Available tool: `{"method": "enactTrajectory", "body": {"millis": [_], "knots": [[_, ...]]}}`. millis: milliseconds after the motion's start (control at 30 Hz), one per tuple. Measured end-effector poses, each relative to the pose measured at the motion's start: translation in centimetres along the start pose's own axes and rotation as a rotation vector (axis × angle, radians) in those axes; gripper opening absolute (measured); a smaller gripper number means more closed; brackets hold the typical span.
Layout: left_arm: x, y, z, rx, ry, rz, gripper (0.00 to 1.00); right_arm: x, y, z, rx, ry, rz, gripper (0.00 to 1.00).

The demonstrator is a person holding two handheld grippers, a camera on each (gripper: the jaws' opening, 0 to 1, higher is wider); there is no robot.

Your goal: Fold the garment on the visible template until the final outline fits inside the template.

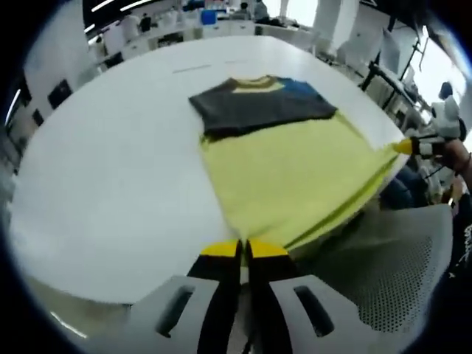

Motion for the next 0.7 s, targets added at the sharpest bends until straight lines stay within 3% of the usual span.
{"method": "enactTrajectory", "body": {"millis": [300, 700], "knots": [[-0.8, -0.5, -2.3, 0.034, 0.024, -0.004, 0.00, 0.7, -0.6, -2.2, 0.005, 0.039, -0.008, 0.00], [-2.0, -0.5, -7.4, 0.127, 0.024, -0.019, 0.00, 1.1, -0.8, -7.2, 0.067, 0.100, 0.001, 0.00]]}}
Point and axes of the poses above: the point that each gripper's makers call its tool centre point, and the gripper's own axes: y roughly backward along the fingers, x roughly to its right, z roughly out of its underside, the point moved 3 cm from there along y, roughly backward along the fingers, and after that the axes turned 10 degrees about -z, right-handed, at the moved point
